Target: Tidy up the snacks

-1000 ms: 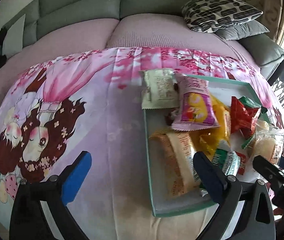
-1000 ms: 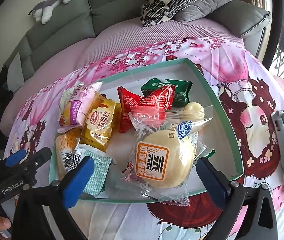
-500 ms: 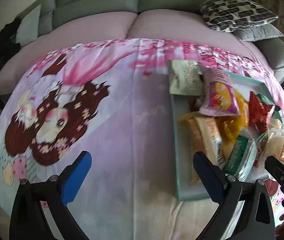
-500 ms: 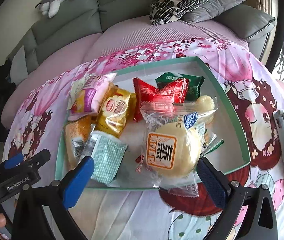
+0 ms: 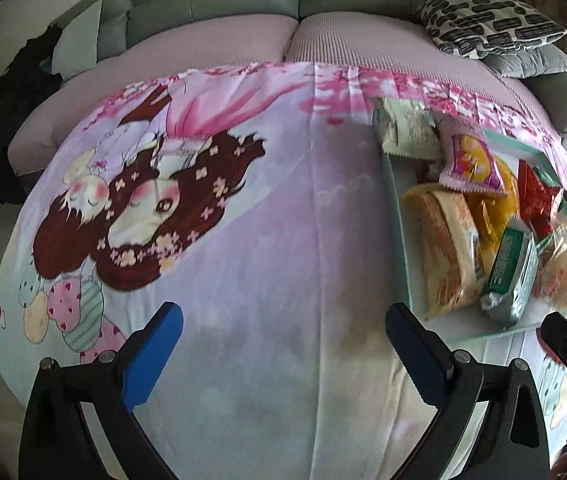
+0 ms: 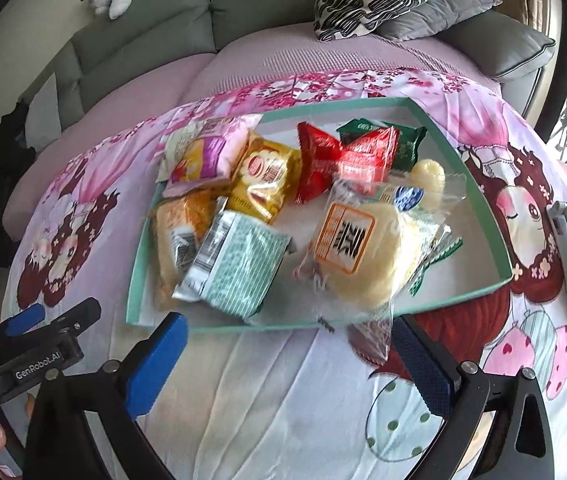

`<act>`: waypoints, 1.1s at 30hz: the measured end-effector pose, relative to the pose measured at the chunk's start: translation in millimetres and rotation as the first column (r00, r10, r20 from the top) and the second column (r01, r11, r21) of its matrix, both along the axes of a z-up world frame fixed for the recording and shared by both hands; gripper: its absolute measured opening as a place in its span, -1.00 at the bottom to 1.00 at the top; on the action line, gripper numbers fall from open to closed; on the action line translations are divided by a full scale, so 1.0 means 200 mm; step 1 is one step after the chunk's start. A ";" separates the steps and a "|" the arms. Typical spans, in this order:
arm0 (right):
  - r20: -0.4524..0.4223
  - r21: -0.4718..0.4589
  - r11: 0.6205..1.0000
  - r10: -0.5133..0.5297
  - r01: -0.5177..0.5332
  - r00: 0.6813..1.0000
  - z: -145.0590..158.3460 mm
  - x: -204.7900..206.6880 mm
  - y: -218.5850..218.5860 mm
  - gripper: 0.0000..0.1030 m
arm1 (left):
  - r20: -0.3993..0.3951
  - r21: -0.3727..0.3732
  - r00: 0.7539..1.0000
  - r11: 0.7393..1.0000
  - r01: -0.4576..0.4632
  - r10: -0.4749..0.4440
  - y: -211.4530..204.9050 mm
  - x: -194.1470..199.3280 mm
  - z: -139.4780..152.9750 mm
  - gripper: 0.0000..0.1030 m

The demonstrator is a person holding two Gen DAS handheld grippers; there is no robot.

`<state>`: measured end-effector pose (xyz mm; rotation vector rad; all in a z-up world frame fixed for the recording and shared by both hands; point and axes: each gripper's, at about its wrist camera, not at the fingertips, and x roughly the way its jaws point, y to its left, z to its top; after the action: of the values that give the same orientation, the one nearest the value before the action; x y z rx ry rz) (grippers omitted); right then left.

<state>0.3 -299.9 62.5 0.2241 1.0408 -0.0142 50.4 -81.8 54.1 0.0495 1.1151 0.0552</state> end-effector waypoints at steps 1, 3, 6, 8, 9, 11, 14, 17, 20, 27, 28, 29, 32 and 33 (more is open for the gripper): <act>-0.002 -0.002 1.000 0.001 -0.001 1.000 0.00 -0.01 0.01 1.00 | -0.011 -0.004 1.000 1.000 -0.003 0.003 0.01 -0.01 -0.01 0.96; -0.005 -0.005 1.000 0.005 -0.005 1.000 -0.01 -0.03 0.03 1.00 | -0.023 -0.012 1.000 1.000 -0.010 0.009 0.02 -0.03 -0.02 0.96; -0.006 -0.012 1.000 0.010 -0.010 1.000 0.00 -0.06 0.06 1.00 | -0.022 -0.020 1.000 1.000 -0.012 0.012 0.05 -0.07 -0.02 0.96; -0.007 -0.013 1.000 0.016 -0.016 1.000 0.00 -0.09 0.08 1.00 | -0.021 -0.027 1.000 1.000 -0.014 0.013 0.06 -0.10 -0.01 0.96; -0.007 -0.014 1.000 0.019 -0.019 1.000 0.00 -0.10 0.09 1.00 | -0.022 -0.034 1.000 0.999 -0.013 0.013 0.07 -0.11 -0.01 0.96; -0.005 -0.019 1.000 0.021 -0.021 1.000 0.02 -0.11 0.11 1.00 | -0.027 -0.050 1.000 0.999 -0.016 0.014 0.09 -0.13 0.00 0.96; 0.006 -0.024 0.999 0.026 -0.026 1.000 0.04 -0.13 0.14 1.00 | -0.017 -0.050 1.000 0.999 -0.013 0.012 0.11 -0.16 0.02 0.96; 0.013 -0.028 0.999 0.026 -0.026 1.000 0.06 -0.14 0.15 1.00 | -0.003 -0.050 1.000 0.999 -0.013 0.013 0.12 -0.18 0.05 0.96; 0.012 -0.032 0.999 0.031 -0.031 0.999 0.07 -0.15 0.17 1.00 | -0.002 -0.059 1.000 0.998 -0.018 0.018 0.14 -0.20 0.06 0.96; 0.005 -0.035 0.999 0.033 -0.033 0.999 0.06 -0.15 0.18 1.00 | -0.016 -0.062 0.999 0.998 -0.034 0.033 0.18 -0.21 0.05 0.96; 0.004 -0.036 0.999 0.034 -0.033 0.999 0.06 -0.15 0.18 1.00 | -0.017 -0.062 0.999 0.997 -0.035 0.034 0.18 -0.21 0.05 0.96; 0.002 -0.036 0.999 0.035 -0.035 0.999 0.06 -0.15 0.19 1.00 | -0.018 -0.061 0.999 0.997 -0.037 0.036 0.18 -0.21 0.05 0.96; 0.002 -0.035 0.999 0.037 -0.037 0.999 0.06 -0.15 0.19 1.00 | -0.019 -0.060 0.999 0.997 -0.042 0.041 0.19 -0.21 0.05 0.96; 0.002 -0.035 0.999 0.036 -0.036 0.999 0.06 -0.15 0.19 1.00 | -0.020 -0.061 0.999 0.997 -0.044 0.042 0.19 -0.21 0.05 0.96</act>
<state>-30.0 -262.2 74.4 0.1734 1.0414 0.0006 8.7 -43.5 63.9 -0.0293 1.1356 0.0589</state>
